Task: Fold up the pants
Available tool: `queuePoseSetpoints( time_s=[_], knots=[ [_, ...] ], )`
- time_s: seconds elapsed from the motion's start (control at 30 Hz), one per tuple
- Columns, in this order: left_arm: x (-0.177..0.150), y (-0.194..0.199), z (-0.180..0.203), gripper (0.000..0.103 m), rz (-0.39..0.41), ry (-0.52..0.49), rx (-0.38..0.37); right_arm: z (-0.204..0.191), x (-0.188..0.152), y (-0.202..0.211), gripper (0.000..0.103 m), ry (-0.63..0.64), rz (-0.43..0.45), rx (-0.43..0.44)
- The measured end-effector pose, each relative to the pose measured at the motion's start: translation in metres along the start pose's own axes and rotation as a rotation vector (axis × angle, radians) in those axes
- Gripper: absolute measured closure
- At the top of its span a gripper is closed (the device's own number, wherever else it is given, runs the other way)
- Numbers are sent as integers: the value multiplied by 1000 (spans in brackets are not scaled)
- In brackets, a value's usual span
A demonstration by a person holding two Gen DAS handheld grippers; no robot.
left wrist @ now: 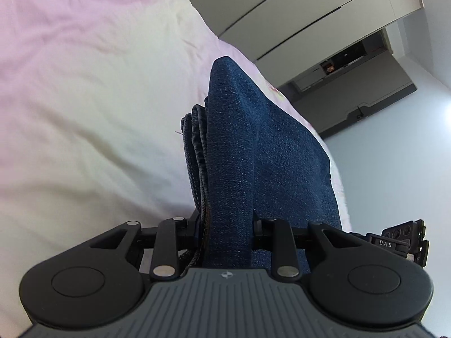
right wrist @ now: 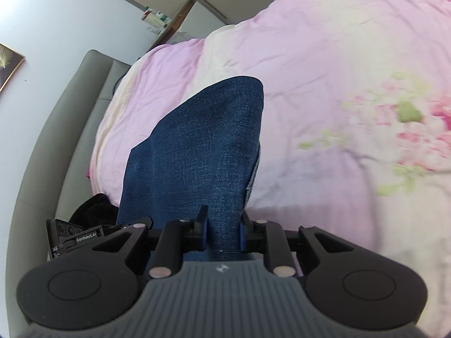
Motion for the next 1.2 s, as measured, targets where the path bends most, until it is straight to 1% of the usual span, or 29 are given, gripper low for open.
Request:
queuePoseSetpoints(
  time_s=[0.1,0.23,0.37,0.57,0.67,0.8,0.87,0.93,1.0,1.07,1.1,1.13,1.2],
  knots=[
    [27,16,-15,71,-4,-35,58,-25,10,-31,87,-7,-18,45],
    [58,21,-42,71,-13,-24,103,-50,21,-74,87,-8,-47,84],
    [74,25,-77,71,-32,4,132,-58,29,-115,87,-27,-81,102],
    [61,13,-134,71,-54,85,139,-47,27,-171,87,-17,-136,76],
    [55,9,-151,70,-47,121,105,-35,18,-192,87,-21,-168,52],
    [50,7,-163,63,-46,143,68,-25,16,-205,85,-21,-182,36],
    [48,9,-165,62,-37,177,56,-21,12,-210,83,-18,-188,15],
    [50,14,-162,62,-32,186,69,-19,9,-211,81,-36,-183,14],
    [54,26,-155,64,-16,141,120,-24,11,-204,76,0,-164,-6],
    [58,42,-144,65,4,88,178,-28,13,-188,73,91,-126,-59],
    [59,50,-136,69,19,54,200,-30,13,-180,73,139,-105,-86],
    [59,56,-126,71,35,20,205,-32,13,-172,73,185,-83,-108],
    [58,67,-104,71,74,-51,216,-38,9,-158,73,253,-40,-144]
  ],
)
Point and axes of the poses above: each gripper's, at about its wrist camera, not at the fingertips, and y roughly against the way its jaws point, z to its right, x to its top, the point moved 10 cm from there along -y, roughly the way its jaws point, and after that the axes turned 11 degrees about -x, right-handed, at the moved point
